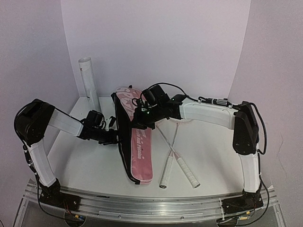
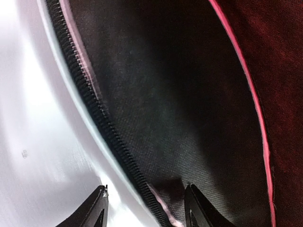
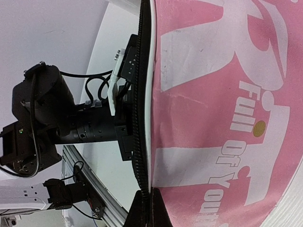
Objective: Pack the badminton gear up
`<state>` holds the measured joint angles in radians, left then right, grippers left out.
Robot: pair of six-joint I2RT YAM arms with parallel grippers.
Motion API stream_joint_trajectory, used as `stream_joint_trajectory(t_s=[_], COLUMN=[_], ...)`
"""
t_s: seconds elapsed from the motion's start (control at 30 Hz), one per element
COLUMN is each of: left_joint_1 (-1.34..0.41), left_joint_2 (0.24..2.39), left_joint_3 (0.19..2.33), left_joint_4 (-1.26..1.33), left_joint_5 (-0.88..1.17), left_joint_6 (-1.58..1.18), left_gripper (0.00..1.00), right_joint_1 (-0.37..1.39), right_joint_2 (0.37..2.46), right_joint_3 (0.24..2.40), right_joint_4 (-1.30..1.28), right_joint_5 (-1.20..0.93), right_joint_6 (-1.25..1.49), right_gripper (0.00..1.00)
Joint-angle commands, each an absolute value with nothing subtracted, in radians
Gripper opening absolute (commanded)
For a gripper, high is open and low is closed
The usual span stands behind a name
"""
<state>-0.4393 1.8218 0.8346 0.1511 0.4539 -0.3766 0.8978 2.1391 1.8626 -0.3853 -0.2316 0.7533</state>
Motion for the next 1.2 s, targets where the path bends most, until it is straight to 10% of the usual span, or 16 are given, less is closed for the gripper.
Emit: stream_joint_trajectory(t_s=[0.0,0.23,0.43,0.9,1.17], left_joint_1=[-0.441,-0.448,-0.457,-0.490,-0.618], left_joint_2=[1.843,1.851,1.846,1.620,1.598], left_joint_3=[0.810,0.800,0.812,1.137,1.286], left_joint_4=[0.222,0.335,0.362,-0.193,-0.401], left_joint_5=[0.505,0.602,0.615,0.291,0.011], left_joint_6=[-0.416,-0.485,-0.539,0.051,0.227], left_gripper=[0.55,0.44,0.01,0.00,0.00], right_joint_1=[0.896,0.896,0.894,0.811,0.706], right_joint_2=[2.072,2.078,2.075,1.906,1.877], right_joint_3=[1.870,1.873,1.862,1.539,1.499], right_joint_4=[-0.320,-0.306,-0.300,-0.293,-0.332], right_joint_5=[-0.266,-0.278,-0.278,-0.262,-0.324], right_joint_6=[0.767,0.778,0.785,0.798,0.774], right_gripper=[0.00,0.00,0.00,0.00,0.46])
